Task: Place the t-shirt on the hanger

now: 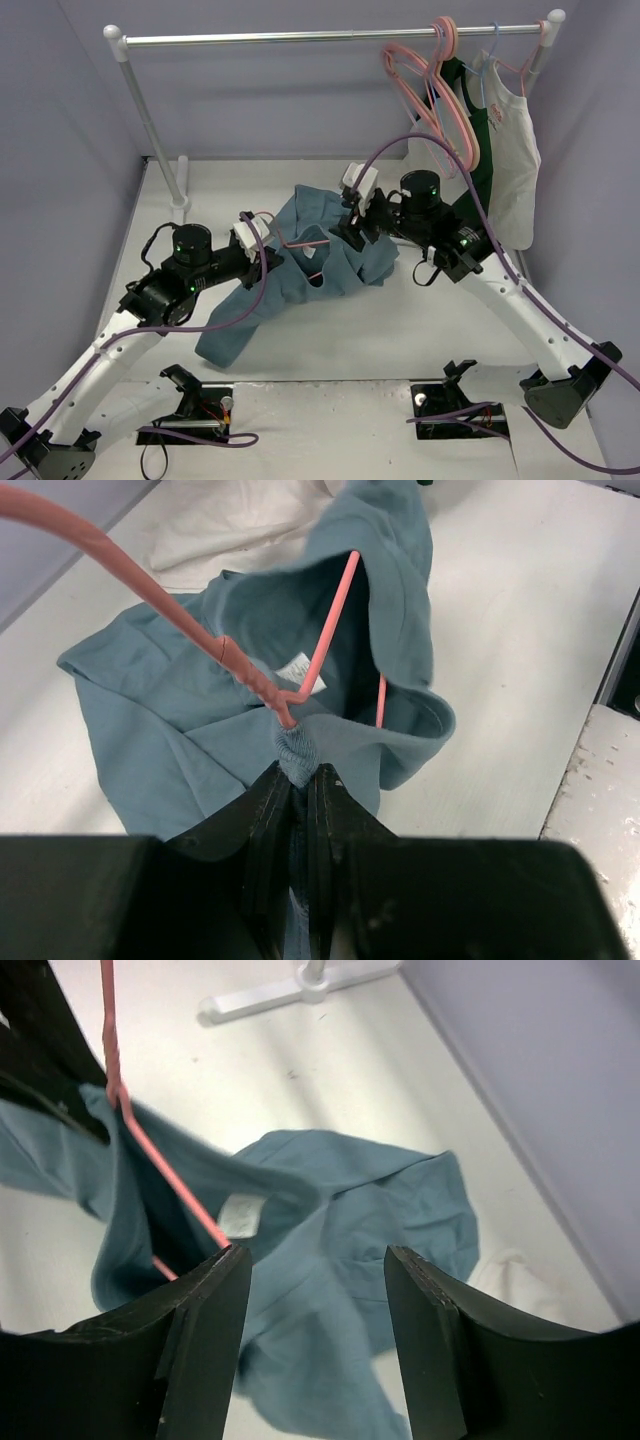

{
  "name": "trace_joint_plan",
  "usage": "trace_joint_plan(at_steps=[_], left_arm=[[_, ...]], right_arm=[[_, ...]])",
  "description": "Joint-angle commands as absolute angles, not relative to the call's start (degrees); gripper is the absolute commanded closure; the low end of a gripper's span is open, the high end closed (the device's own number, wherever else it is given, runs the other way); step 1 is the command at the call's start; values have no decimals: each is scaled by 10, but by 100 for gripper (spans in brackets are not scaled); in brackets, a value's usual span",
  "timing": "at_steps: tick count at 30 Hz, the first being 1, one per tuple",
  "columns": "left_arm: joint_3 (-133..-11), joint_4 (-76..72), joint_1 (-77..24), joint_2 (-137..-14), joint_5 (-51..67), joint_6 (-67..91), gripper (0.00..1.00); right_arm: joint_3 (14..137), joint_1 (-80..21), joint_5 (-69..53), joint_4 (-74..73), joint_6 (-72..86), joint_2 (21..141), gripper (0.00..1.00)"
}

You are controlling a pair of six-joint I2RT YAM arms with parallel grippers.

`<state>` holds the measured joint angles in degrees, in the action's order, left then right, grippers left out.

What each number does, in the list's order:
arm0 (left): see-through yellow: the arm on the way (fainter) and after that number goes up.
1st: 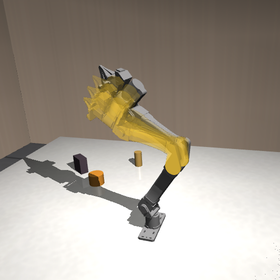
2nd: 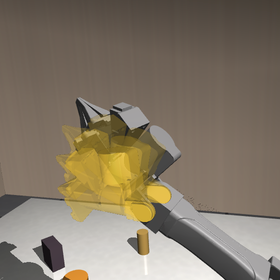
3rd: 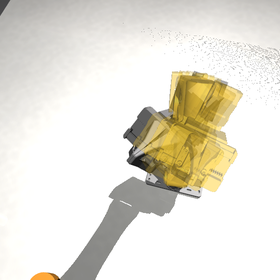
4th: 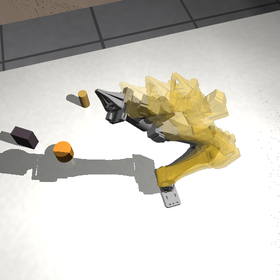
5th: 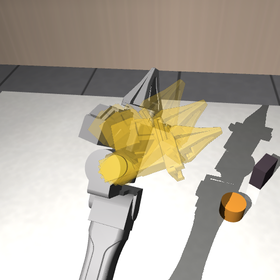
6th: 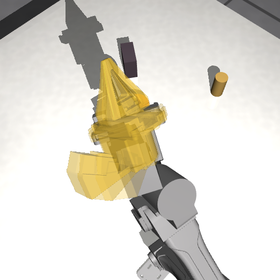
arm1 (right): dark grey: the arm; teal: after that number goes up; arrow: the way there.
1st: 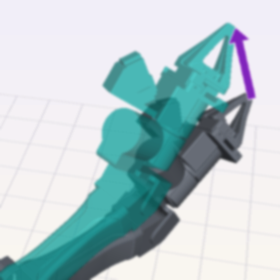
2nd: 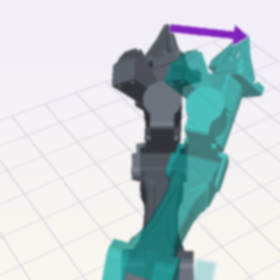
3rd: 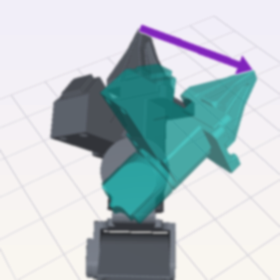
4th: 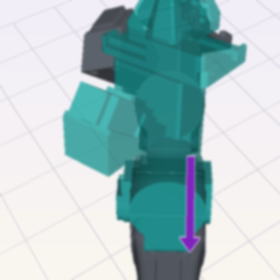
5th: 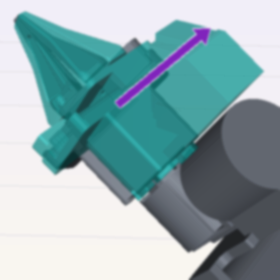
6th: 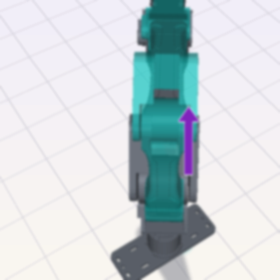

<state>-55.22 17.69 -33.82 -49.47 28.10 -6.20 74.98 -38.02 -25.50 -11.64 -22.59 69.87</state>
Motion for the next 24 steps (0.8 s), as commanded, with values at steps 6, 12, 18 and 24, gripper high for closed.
trace_joint_plan(at_steps=[6, 12, 18, 24], left_arm=[[-564, 92, -342, -483, 303, -66, 100], [-567, 100, -342, -483, 309, -73, 100], [-568, 116, -342, -483, 316, -82, 100], [-574, 127, -342, -481, 322, -91, 100]], right_arm=[[824, -308, -322, -179, -279, 697, 46], [829, -277, -374, -273, -339, 723, 45], [838, -273, -407, -327, -380, 755, 45], [839, -273, -436, -328, -396, 779, 46]])
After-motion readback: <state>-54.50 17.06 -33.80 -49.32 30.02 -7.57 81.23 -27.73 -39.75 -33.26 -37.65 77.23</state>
